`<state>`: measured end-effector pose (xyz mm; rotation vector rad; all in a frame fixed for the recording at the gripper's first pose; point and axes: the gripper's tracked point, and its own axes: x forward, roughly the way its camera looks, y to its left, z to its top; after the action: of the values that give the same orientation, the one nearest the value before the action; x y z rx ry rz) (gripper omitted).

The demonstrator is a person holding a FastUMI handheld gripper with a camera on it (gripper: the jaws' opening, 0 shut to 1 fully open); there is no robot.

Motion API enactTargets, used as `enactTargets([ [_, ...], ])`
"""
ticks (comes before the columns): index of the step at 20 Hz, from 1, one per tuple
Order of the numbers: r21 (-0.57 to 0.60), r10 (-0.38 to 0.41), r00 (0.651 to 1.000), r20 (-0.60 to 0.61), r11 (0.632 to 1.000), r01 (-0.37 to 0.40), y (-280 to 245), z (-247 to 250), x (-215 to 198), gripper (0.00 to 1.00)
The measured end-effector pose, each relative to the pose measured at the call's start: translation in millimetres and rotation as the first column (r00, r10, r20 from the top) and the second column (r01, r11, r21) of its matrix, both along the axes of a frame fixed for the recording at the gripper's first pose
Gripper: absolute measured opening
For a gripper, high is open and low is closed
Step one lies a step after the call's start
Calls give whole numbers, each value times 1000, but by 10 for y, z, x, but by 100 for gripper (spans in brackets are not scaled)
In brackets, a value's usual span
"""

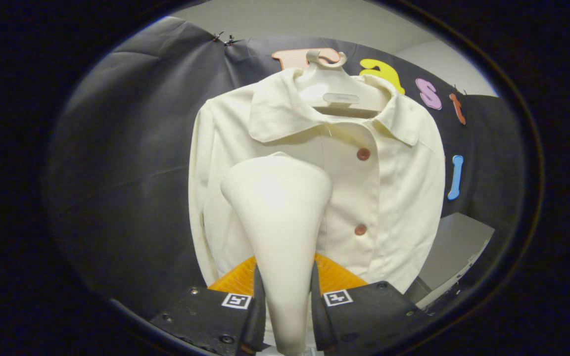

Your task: Iron the clothes twice with a garment steamer, once on the left side and once on the right side.

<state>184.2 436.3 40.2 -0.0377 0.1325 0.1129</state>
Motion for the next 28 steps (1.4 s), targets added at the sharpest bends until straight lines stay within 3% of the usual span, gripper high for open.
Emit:
enactTargets([
  [14, -112, -11, 983, -182, 994, -10, -120, -1229, 72, 39],
  [28, -184, -35, 913, -406, 982, -44, -191, -2601, 92, 39],
])
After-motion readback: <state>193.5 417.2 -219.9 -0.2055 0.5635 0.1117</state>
